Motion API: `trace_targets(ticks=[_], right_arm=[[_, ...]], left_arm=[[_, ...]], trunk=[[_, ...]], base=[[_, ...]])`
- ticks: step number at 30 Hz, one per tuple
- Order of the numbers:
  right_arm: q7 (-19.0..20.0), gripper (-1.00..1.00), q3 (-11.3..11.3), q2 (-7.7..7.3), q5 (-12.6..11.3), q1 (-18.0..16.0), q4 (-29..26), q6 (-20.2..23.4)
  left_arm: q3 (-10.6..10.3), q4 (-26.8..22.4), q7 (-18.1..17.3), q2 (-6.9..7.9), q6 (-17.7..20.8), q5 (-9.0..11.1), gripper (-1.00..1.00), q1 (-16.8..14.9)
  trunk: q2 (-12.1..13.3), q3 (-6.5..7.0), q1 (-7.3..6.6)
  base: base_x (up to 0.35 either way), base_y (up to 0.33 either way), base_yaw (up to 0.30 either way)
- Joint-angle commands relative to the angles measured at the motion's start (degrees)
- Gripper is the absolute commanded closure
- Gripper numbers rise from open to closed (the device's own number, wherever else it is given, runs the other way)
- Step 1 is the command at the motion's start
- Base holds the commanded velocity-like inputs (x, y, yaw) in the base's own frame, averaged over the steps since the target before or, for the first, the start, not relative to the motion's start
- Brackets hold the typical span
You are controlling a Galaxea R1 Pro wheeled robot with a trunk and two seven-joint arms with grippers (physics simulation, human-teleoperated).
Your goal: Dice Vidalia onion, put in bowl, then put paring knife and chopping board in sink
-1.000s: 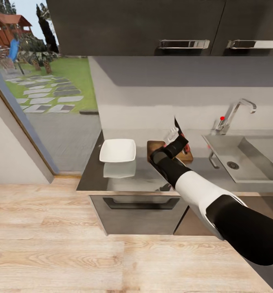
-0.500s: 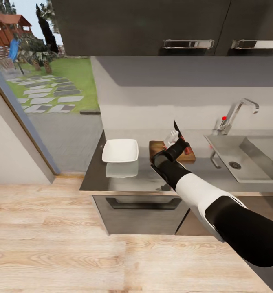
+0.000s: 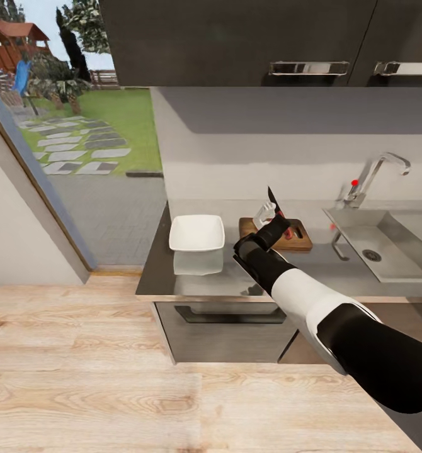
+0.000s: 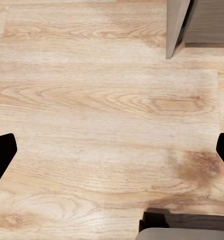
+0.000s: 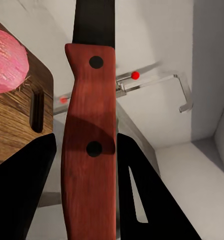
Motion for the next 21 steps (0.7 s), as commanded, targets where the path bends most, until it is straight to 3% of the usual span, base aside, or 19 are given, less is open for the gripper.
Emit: trace_targets(ticks=[1,21], right_arm=[[-0.07,1.00,0.22,0.00,0.03,-0.05,0.05,0.22],[0.04,1.00,0.14,0.00,-0.02,0.56,0.14,0.12]], left_arm=[[-0.10,0.22,-0.17,0.00,-0.32,0.35,-1.00,-0.09],[-0.11,0.22,-0.17,0.00,-0.32,0.35,-1.00,-0.09]], trunk=[[-0.06,-0.06,0.01],[-0.06,-0.06,0.01]], base=[[0.000,0.002,0.000],[0.000,0.000,0.000]])
